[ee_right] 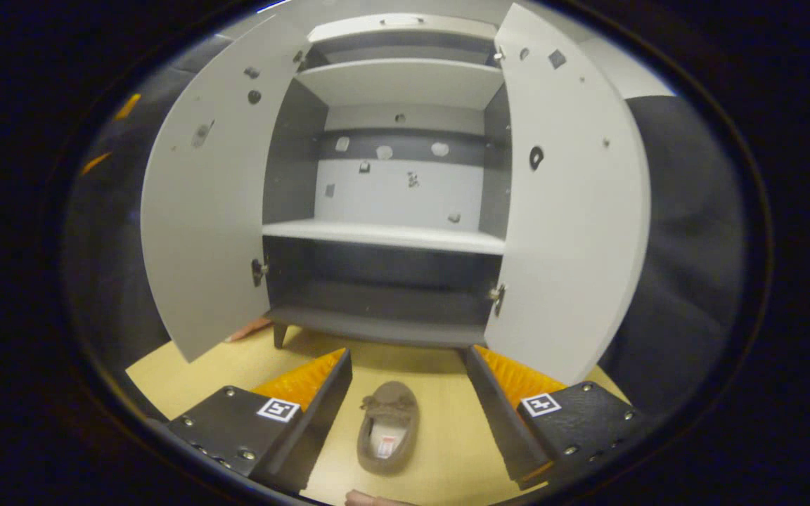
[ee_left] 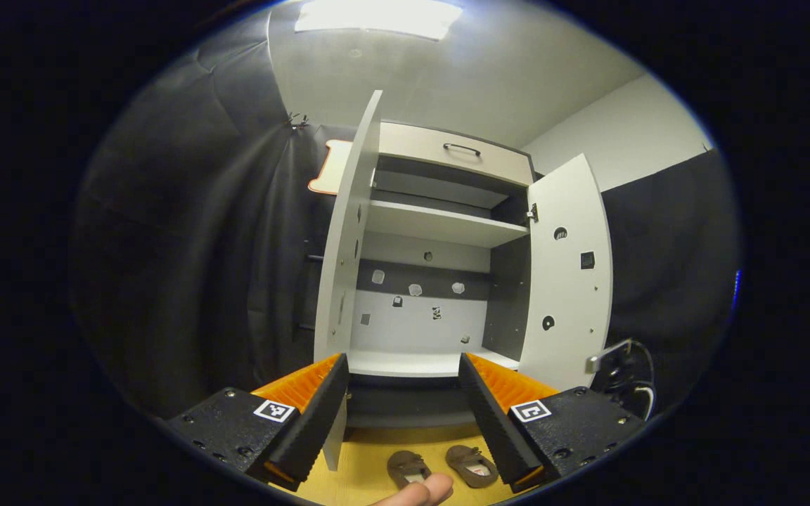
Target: Grab one shoe with the right hand and put it into the shoe cabinet, grab the other shoe with the left hand and put it into the shoe cabinet; then close the right door with the right hand and the left door with the left hand.
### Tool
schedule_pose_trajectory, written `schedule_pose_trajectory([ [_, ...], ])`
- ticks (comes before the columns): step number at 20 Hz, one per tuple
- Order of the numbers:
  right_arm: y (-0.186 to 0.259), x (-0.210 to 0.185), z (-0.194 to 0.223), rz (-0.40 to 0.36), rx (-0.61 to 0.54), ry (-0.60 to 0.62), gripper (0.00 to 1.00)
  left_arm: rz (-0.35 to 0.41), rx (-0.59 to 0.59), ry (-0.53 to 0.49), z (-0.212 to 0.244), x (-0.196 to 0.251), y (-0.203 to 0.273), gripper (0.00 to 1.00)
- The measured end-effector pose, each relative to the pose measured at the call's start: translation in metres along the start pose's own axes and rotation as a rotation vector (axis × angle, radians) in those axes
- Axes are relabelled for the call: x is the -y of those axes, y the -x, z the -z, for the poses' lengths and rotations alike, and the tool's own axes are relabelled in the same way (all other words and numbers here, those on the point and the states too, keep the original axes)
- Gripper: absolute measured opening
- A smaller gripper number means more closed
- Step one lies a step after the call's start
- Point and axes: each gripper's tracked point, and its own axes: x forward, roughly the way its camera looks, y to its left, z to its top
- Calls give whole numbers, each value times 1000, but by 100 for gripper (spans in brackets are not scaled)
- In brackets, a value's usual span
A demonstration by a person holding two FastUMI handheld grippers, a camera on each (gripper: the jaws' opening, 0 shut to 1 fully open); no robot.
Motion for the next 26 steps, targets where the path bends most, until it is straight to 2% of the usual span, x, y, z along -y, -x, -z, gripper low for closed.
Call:
schedule_pose_trajectory([
  [2,-22,-15,44,-18,-100,20,98,-8,0,4,1,-5,0,96],
  [3,-31,-21,63,-23,-145,22,94,-17,5,-2,1,-10,0,95],
  [5,-43,-34,93,-53,-230,-9,98,-27,3,-13,2,-15,1,93],
  [7,-50,-39,112,-59,-286,-35,98,-19,-2,-9,6,-16,1,96],
  [11,-65,-53,150,-88,-378,13,95,-38,2,9,7,-22,9,96],
  [12,-71,-56,157,-92,-399,-1,82,-31,11,13,6,-20,12,96],
  [13,-79,-51,163,-74,-418,-23,80,-26,23,15,3,-19,15,96],
  [14,-86,-44,167,-30,-438,-30,71,-23,33,14,0,-17,17,96],
  [15,-90,-39,172,-24,-454,-21,70,-17,40,10,-1,-16,20,96],
  [17,-104,-38,181,-40,-450,-24,68,5,51,-8,-2,-8,24,96],
  [20,-113,-33,180,-49,-374,9,67,21,36,-35,10,0,27,95],
  [23,-113,-26,175,4,-310,38,64,31,15,-42,17,7,25,96],
  [24,-113,-27,175,16,-304,5,30,35,12,-40,17,10,24,96],
  [26,-113,-31,173,-14,-297,-42,30,42,12,-35,17,15,22,96],
])
